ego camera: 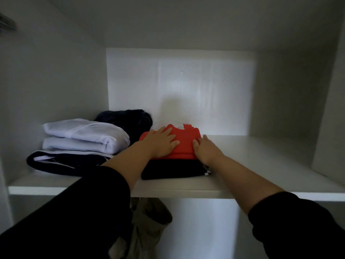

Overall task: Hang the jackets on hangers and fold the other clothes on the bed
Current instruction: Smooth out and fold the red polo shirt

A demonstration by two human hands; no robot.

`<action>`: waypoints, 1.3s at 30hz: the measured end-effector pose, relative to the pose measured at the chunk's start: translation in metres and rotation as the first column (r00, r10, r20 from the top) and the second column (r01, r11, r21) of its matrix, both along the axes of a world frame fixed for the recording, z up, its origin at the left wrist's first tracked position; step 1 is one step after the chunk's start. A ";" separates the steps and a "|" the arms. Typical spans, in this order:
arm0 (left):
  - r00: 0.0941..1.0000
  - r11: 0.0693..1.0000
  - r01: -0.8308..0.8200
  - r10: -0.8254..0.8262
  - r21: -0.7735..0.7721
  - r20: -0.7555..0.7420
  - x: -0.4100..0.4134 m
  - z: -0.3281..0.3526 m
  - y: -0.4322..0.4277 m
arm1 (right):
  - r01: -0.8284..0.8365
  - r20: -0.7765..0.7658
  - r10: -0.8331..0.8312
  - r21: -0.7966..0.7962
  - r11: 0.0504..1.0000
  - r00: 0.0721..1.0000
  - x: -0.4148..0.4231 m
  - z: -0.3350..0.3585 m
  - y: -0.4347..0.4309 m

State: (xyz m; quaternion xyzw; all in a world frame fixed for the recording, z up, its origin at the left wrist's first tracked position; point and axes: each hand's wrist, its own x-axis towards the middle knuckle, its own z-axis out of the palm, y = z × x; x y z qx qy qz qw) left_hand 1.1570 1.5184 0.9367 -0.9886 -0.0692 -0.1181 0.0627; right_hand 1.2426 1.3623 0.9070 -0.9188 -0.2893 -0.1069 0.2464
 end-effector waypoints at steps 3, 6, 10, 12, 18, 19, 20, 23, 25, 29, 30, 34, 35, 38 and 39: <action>1.000 0.995 -0.002 0.001 -0.099 -0.005 -0.010 0.000 -0.024 | 0.015 0.108 -0.022 0.066 0.998 0.994 -0.021 -0.003 -0.026; 0.996 0.989 -0.008 0.020 -0.150 0.082 -0.031 -0.025 -0.063 | 0.015 0.147 -0.033 0.118 0.993 0.989 -0.053 -0.013 -0.066; 0.968 0.932 0.117 -0.029 -0.342 0.250 -0.050 -0.062 -0.115 | 0.015 0.211 -0.053 0.176 0.984 0.976 -0.092 -0.029 -0.140; 0.949 0.901 0.192 -0.069 -0.389 0.308 -0.061 -0.076 -0.150 | 0.047 0.229 -0.095 0.208 0.977 0.969 -0.111 -0.036 -0.181; 0.927 0.798 0.360 -0.246 -0.483 0.284 -0.095 -0.111 -0.276 | 0.233 0.179 -0.276 0.228 0.945 0.944 -0.169 -0.059 -0.305; 0.922 0.775 0.381 -0.278 -0.504 0.269 -0.100 -0.115 -0.297 | 0.269 0.179 -0.308 0.212 0.940 0.934 -0.180 -0.061 -0.326; 0.916 0.753 0.399 -0.307 -0.524 0.258 -0.106 -0.120 -0.318 | 0.302 0.179 -0.339 0.209 0.930 0.923 -0.192 -0.063 -0.347; 0.901 0.702 0.429 -0.382 -0.568 0.209 -0.131 -0.141 -0.384 | 0.370 0.146 -0.418 0.271 0.889 0.897 -0.232 -0.067 -0.407; 0.889 0.674 0.432 -0.431 -0.599 0.157 -0.152 -0.162 -0.422 | 0.356 0.100 -0.404 0.319 0.878 0.909 -0.262 -0.075 -0.438; 0.847 0.542 0.416 -0.523 -0.730 0.093 -0.205 -0.209 -0.472 | 0.321 0.085 -0.370 0.345 0.882 0.925 -0.316 -0.099 -0.481; 0.841 0.524 0.394 -0.537 -0.756 0.066 -0.219 -0.219 -0.480 | 0.317 0.099 -0.378 0.377 0.871 0.921 -0.327 -0.104 -0.489; 0.845 0.494 0.325 -0.535 -0.806 0.013 -0.247 -0.234 -0.503 | 0.308 0.199 -0.471 0.533 0.788 0.860 -0.364 -0.116 -0.514; 0.844 0.489 0.321 -0.536 -0.811 0.011 -0.251 -0.233 -0.509 | 0.302 0.205 -0.502 0.593 0.747 0.840 -0.369 -0.117 -0.519; 0.839 0.478 0.313 -0.543 -0.821 0.003 -0.259 -0.228 -0.526 | 0.306 0.083 -0.517 0.722 0.620 0.852 -0.374 -0.115 -0.535; 0.840 0.480 0.304 -0.543 -0.823 -0.007 -0.260 -0.228 -0.531 | 0.308 0.010 -0.459 0.729 0.612 0.889 -0.372 -0.115 -0.539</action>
